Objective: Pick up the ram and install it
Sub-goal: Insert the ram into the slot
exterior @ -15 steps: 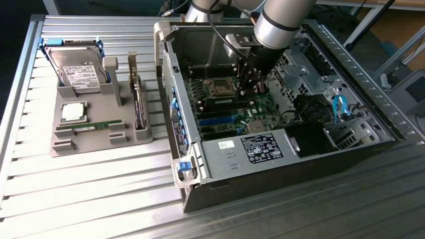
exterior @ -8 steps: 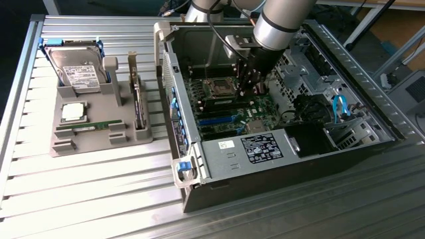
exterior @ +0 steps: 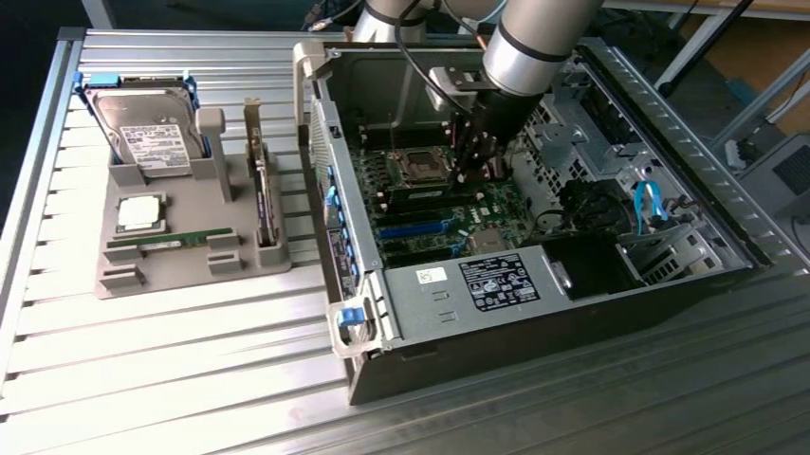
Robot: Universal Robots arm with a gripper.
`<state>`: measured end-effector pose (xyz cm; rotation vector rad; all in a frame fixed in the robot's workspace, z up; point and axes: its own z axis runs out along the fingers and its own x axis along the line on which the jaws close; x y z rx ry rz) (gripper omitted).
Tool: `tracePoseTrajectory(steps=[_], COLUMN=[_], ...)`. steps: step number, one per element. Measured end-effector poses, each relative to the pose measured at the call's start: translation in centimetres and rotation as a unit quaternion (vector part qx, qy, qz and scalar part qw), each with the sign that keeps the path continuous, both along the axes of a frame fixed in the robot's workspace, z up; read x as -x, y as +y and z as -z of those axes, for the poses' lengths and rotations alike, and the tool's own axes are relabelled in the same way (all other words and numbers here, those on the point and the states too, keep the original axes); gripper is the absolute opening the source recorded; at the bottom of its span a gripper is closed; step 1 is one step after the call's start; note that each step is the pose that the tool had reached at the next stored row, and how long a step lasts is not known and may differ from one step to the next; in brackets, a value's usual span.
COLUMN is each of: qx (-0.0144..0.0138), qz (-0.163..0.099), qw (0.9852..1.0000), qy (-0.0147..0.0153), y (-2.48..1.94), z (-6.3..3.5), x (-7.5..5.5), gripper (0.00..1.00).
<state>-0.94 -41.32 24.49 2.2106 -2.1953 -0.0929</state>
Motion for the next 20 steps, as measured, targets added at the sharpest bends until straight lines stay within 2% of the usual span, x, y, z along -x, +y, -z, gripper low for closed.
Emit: tracePoseTrajectory(steps=[2, 3, 4, 13, 14, 16, 20], qx=[0.0000, 0.0000, 0.0000, -0.0002, -0.0003, -0.0002, -0.0002], qz=[0.000, 0.000, 0.000, 0.002, 0.002, 0.002, 0.002], qw=[1.0000, 1.0000, 1.0000, 1.0000, 1.0000, 1.0000, 1.0000], qy=[-0.0011, -0.0032, -0.0038, -0.0041, -0.0046, -0.0079, -0.0092], y=[0.00, 0.00, 0.00, 0.00, 0.00, 0.00, -0.01], z=[0.00, 0.00, 0.00, 0.00, 0.00, 0.00, 0.00], x=[0.02, 0.06, 0.06, 0.07, 0.08, 0.10, 0.16], gripper=[0.12, 0.12, 0.12, 0.12, 0.12, 0.12, 0.12])
